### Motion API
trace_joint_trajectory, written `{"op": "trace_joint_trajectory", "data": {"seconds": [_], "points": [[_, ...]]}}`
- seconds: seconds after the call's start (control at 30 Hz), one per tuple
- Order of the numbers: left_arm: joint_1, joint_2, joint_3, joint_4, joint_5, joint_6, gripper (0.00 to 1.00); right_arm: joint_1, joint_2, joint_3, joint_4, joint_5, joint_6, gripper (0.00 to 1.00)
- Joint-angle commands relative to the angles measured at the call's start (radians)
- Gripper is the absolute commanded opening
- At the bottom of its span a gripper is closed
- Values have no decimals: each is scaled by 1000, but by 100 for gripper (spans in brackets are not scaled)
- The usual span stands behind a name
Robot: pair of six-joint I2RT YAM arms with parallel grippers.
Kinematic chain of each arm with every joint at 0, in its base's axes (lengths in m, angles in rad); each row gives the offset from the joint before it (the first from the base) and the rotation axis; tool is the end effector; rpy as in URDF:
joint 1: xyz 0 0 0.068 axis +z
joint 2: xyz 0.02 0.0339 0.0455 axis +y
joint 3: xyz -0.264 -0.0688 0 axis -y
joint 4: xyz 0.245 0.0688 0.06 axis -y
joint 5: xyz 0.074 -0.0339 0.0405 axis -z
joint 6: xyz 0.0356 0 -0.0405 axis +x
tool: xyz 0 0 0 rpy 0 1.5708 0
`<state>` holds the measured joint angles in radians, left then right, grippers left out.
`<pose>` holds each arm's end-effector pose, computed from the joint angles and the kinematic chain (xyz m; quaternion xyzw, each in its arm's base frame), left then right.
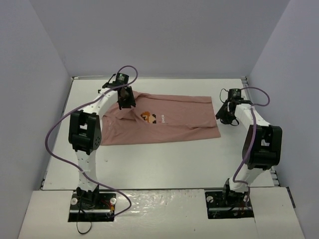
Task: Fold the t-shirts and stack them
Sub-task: Fold the flattened tshirt in 1/3 of the way
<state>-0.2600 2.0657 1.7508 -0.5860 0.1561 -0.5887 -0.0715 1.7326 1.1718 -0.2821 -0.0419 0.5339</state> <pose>0.4477 -0.1248 0.2414 -0.1288 0.9331 -0.2020 0.2683 0.3740 -0.0253 0.2128 0.2714 0.8940 0.1006 0.3419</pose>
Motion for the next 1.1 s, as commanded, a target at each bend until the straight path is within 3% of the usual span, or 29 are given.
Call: {"op": "trace_joint_trajectory", "data": {"seconds": [0.0,0.17,0.53,0.83,1.07], "points": [[5,-99,52,18,13,32,29,-1,-140,-104,-9,5,-41,31],[4,-196,-20,19,-1,64,38,1,-155,-180,-8,22,-41,31],[-16,-292,-331,50,-36,93,38,65,-141,-221,34,98,3,32],[-16,-243,-365,71,-68,96,38,132,-68,-220,63,216,79,36],[-13,-198,-388,71,-95,72,38,124,-94,-335,69,287,92,35]]}}
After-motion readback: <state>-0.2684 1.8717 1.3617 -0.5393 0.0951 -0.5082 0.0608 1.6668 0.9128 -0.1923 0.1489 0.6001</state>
